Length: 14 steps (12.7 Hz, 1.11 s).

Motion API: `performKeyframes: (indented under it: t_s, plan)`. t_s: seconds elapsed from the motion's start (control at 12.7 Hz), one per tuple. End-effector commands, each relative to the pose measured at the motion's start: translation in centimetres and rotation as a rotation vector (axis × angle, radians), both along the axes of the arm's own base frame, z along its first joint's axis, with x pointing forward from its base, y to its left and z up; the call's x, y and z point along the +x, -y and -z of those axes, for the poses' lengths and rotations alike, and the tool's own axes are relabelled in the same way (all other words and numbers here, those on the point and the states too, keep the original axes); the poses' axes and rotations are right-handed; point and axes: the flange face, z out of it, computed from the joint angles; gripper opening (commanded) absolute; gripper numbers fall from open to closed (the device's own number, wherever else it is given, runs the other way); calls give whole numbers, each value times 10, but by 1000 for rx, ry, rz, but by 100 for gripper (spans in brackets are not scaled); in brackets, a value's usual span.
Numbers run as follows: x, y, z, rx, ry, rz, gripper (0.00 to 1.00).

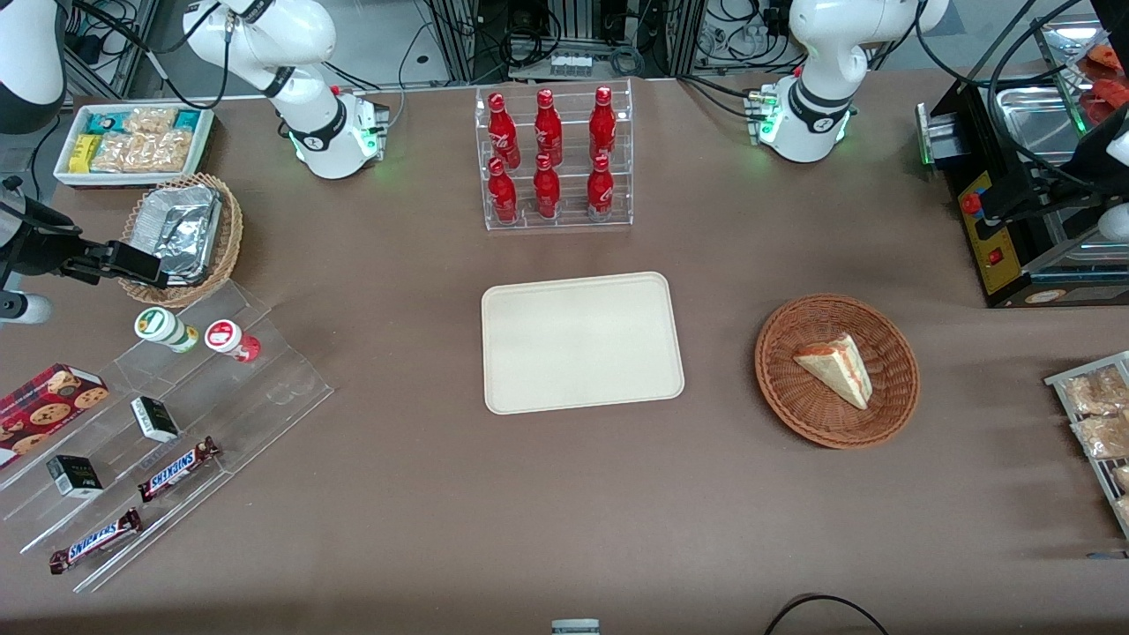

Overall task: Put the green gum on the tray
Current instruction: 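Move the right gripper down over the green-and-white gum bottle on the stand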

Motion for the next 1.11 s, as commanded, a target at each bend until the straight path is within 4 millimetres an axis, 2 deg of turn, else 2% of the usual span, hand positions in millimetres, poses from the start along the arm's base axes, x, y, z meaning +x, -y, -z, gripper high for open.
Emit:
performKeyframes:
  t_s: [0.0,0.24,0.39,0.55,1.03]
  plan:
    - [1,1,-5,-16,5,18,100]
    - [4,5,10,-14,-21,13,100]
    - [1,15,32,-5,-36,-20,100]
    - [-2,43,56,11,-14,-125,100]
    - [-16,112,118,27,71,-498,99]
